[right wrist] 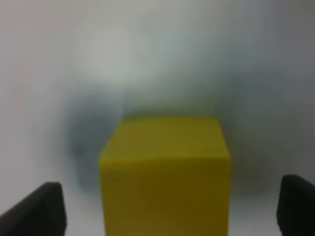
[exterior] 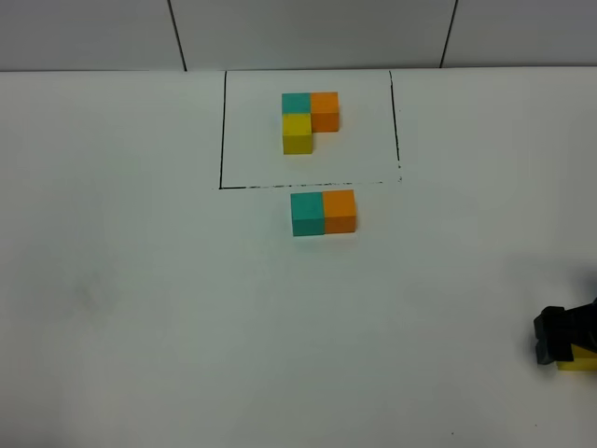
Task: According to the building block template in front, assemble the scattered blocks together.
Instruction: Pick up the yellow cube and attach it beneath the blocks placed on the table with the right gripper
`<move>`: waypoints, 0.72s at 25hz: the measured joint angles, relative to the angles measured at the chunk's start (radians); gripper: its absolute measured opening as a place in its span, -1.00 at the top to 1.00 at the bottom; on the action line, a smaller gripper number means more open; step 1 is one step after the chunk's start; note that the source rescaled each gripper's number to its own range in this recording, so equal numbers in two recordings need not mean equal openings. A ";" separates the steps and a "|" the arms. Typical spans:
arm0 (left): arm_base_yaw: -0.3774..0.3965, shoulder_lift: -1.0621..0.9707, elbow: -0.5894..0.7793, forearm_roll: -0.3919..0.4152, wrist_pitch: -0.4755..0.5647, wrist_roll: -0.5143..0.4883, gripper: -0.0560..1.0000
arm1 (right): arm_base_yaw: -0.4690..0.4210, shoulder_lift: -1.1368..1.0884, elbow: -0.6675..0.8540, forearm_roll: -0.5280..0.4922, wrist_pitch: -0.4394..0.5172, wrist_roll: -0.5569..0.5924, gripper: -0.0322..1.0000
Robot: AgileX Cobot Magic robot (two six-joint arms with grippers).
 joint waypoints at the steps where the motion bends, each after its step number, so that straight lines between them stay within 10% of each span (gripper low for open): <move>1: 0.000 0.000 0.000 0.000 0.000 0.000 -0.48 | 0.000 0.000 0.007 0.000 -0.009 0.001 -0.46; 5: 0.000 0.000 0.000 0.000 0.000 0.000 -0.48 | 0.000 0.000 0.009 0.000 -0.045 0.001 0.03; 8: 0.000 0.000 0.000 0.000 0.000 0.000 -0.48 | 0.000 0.000 0.009 0.001 -0.047 0.001 0.93; 18: 0.000 0.000 0.000 0.000 0.000 0.000 -0.48 | 0.141 -0.045 -0.087 -0.008 0.102 0.078 0.89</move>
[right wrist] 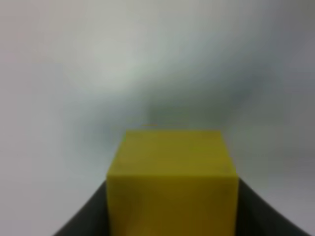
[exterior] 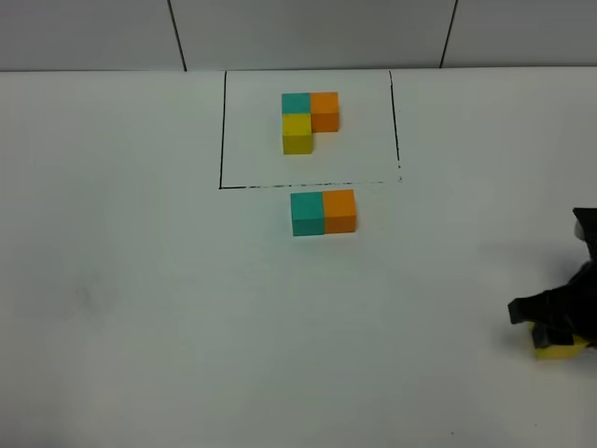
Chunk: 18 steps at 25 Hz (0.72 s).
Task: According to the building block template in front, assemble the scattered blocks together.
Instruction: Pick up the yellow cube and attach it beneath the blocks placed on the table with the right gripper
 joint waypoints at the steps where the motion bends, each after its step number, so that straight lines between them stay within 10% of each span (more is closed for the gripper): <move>1: 0.000 0.000 0.000 0.000 0.000 0.000 -0.48 | 0.037 -0.005 -0.024 -0.013 0.017 0.041 0.89; 11: 0.000 0.000 0.000 0.000 0.000 0.000 -0.48 | 0.554 0.180 -0.371 -0.299 0.240 0.796 0.89; 18: 0.000 0.000 0.000 0.000 0.000 0.000 -0.48 | 0.659 0.445 -0.717 -0.318 0.301 0.926 0.90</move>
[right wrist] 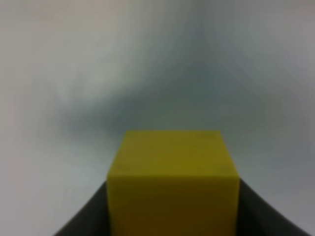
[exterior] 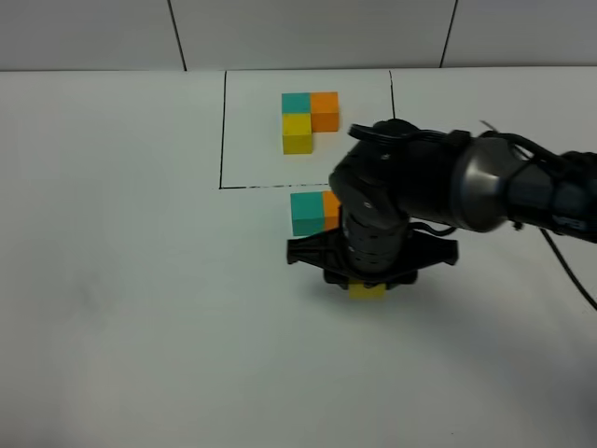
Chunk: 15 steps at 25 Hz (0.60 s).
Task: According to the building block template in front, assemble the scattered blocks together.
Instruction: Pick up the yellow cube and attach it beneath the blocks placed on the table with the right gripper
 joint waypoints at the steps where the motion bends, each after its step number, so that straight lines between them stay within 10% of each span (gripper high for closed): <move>1: 0.000 0.000 0.000 0.000 0.000 0.000 -0.48 | 0.004 0.035 -0.042 0.002 0.002 -0.001 0.90; 15: 0.000 0.000 0.000 0.000 0.000 0.000 -0.48 | 0.011 0.257 -0.292 0.025 0.019 -0.074 0.90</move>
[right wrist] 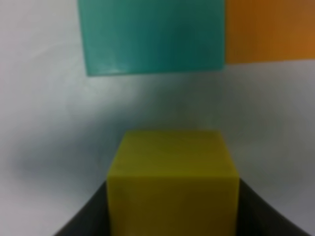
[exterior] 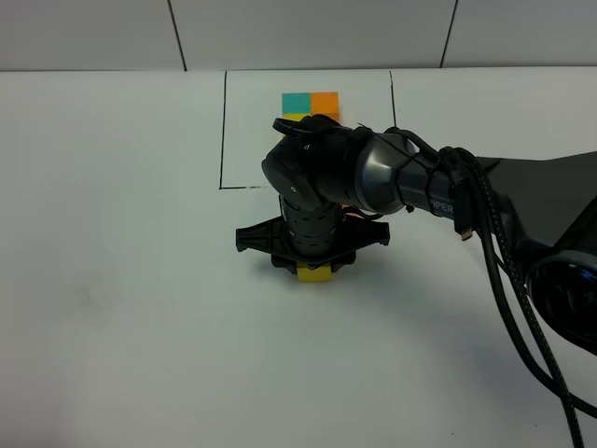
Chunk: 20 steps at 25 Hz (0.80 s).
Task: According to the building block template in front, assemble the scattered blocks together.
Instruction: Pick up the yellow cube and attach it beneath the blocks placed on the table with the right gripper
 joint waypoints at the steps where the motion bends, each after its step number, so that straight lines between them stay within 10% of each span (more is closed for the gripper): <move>1: 0.000 0.000 0.000 0.000 0.000 0.000 -0.48 | 0.000 0.006 -0.003 0.000 -0.003 -0.004 0.90; 20: 0.000 0.000 0.000 0.000 0.000 0.000 -0.48 | -0.013 0.030 -0.018 -0.013 -0.063 -0.010 0.90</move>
